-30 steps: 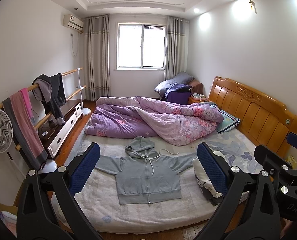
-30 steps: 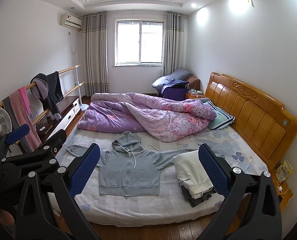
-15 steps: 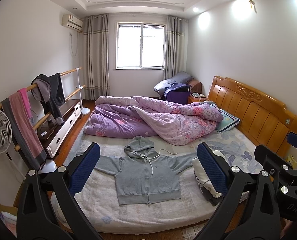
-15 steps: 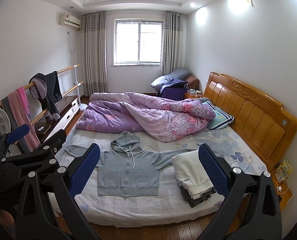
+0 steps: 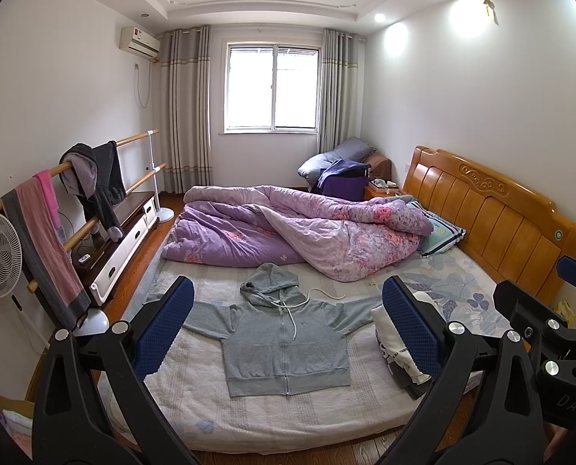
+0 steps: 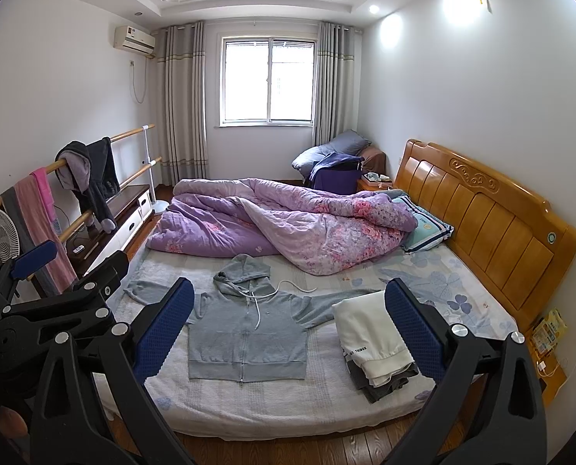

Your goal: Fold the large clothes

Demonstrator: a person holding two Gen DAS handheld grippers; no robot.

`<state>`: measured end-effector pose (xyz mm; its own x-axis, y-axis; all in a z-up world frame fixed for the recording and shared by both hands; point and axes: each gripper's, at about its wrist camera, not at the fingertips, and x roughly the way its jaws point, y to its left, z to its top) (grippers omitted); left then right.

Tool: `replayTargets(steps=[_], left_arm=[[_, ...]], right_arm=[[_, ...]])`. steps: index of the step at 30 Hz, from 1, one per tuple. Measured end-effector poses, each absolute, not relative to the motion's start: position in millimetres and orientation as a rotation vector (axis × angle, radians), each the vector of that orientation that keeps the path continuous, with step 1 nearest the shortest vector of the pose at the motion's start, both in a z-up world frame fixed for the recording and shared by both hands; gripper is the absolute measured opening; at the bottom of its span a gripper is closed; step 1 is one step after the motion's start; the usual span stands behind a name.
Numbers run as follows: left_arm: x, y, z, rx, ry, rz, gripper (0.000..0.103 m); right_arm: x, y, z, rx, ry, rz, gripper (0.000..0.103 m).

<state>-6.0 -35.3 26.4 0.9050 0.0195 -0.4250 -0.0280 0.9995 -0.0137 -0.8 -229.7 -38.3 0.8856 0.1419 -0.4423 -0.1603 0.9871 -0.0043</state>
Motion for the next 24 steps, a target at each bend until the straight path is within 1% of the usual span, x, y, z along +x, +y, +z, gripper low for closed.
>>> replayTargets(steps=[24], left_arm=[[6.3,-30.4,17.5,-0.017,0.435,0.018,0.098]], right_arm=[[4.2,-230.8,-39.0,-0.041,0.461,0.158,0.095]])
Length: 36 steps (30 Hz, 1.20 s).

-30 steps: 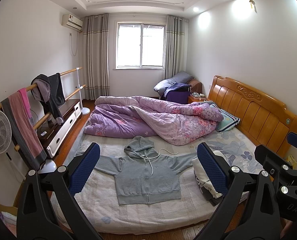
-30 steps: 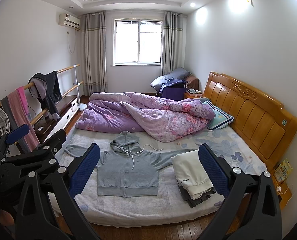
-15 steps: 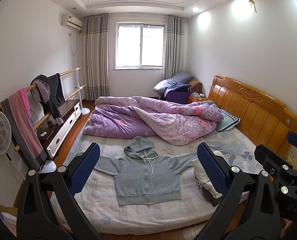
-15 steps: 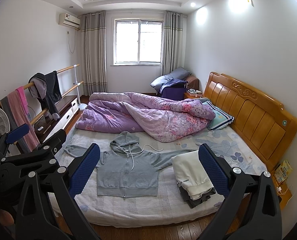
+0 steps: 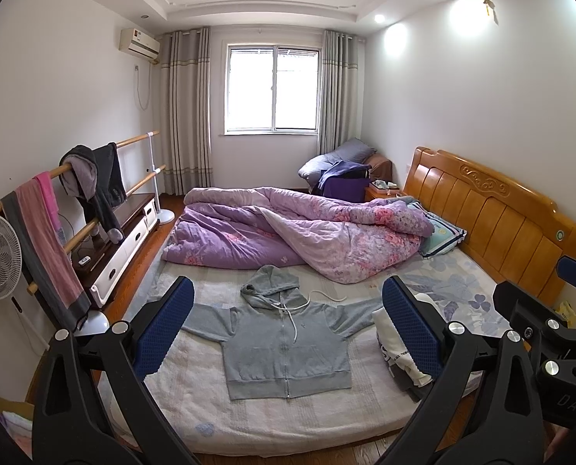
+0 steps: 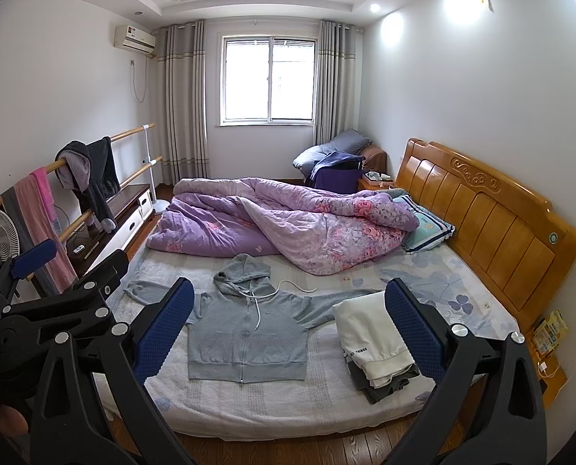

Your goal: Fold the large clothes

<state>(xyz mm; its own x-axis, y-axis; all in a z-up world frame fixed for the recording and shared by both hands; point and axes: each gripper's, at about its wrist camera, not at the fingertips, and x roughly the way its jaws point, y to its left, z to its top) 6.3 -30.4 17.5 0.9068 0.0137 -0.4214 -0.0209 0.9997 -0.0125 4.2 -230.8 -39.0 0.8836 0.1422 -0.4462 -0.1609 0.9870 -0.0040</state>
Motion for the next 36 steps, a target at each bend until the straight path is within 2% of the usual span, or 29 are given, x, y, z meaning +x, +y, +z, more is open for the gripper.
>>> replayTargets(steps=[36], left_arm=[[12.3,-20.9,14.3,-0.019,0.445,0.006,0.098]], right_arm=[[11.3,-232.7,-40.2,-0.037,0.468,0.16,0.095]])
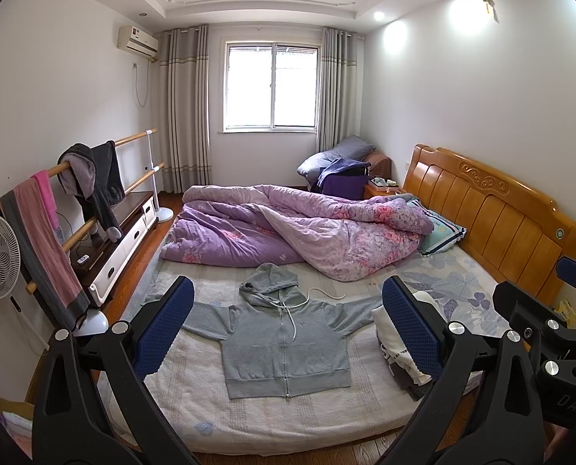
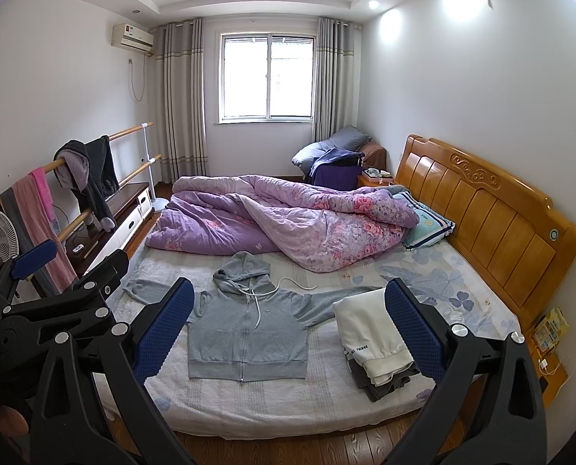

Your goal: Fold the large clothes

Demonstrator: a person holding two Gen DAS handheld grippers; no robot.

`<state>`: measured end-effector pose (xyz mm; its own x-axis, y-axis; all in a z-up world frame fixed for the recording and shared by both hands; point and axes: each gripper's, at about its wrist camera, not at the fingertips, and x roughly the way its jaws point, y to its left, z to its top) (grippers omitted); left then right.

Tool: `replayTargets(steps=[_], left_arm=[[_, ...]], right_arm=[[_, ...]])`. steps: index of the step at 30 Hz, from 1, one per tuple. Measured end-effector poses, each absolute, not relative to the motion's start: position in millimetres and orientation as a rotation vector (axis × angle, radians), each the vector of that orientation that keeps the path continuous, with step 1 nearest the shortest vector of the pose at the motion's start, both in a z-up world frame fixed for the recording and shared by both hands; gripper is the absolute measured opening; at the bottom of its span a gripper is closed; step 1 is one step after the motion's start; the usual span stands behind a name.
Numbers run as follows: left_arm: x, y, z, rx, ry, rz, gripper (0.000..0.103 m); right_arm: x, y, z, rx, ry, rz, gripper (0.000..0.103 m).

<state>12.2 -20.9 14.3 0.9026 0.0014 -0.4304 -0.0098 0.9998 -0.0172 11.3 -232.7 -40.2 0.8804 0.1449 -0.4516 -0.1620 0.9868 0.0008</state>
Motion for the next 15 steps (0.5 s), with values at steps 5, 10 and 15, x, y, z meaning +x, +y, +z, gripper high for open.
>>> replayTargets(steps=[5,10,15], left_arm=[[12.6,-21.1,14.7,-0.017,0.445,0.006,0.098],[13.5,-20.7,14.6,-0.019,0.448,0.004,0.098],[16.0,-20.4,12.0,-0.017,0.451,0.002,0.098]], right_arm=[[12.2,-233.1,-40.0,-0.038,0.469,0.161,0.095],[12.5,-233.3,-40.6,-0.036,0.469,0.16,0.095],[12.8,-233.7,-40.7,-0.036,0.471,0.16,0.095]])
